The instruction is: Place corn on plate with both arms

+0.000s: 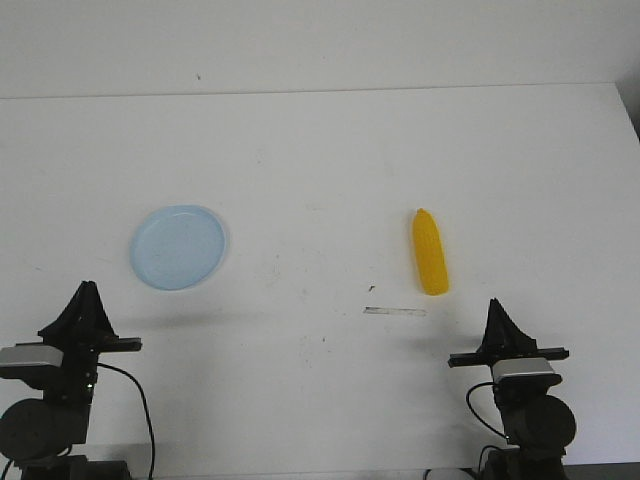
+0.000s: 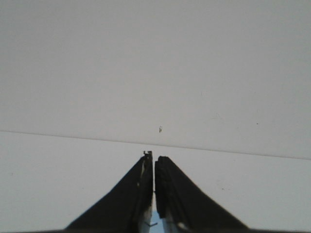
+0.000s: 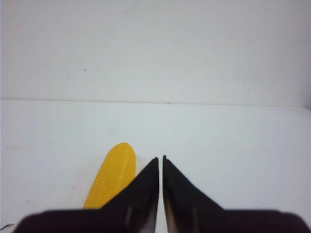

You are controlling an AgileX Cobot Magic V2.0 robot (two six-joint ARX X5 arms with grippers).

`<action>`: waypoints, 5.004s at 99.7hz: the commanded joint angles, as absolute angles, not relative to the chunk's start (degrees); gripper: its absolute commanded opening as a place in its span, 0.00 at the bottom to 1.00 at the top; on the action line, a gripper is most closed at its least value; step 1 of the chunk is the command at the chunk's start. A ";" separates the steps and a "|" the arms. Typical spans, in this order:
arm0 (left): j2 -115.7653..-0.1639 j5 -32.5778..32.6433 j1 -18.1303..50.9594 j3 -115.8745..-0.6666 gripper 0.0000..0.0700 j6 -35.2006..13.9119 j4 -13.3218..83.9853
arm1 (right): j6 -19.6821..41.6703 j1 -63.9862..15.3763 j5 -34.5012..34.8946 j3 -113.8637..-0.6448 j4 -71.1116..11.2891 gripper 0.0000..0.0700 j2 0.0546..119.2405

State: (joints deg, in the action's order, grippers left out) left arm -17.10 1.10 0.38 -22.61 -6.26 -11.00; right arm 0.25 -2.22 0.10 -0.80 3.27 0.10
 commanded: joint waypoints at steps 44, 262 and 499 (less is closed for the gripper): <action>-51.07 1.08 0.38 -40.97 0.00 -4.43 0.30 | 0.56 -2.24 0.19 -0.73 3.88 0.02 0.08; -93.71 -21.02 -12.60 -60.47 0.34 -23.27 21.71 | 0.58 -2.24 0.19 -0.73 3.88 0.02 0.08; -91.94 -15.00 26.76 -60.45 0.25 -26.61 13.43 | 0.56 -2.24 0.19 -0.73 3.88 0.02 0.08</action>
State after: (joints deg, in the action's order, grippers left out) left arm -90.91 -14.90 26.41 -59.61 -26.52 13.72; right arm 0.25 -2.22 0.10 -0.80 3.27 0.10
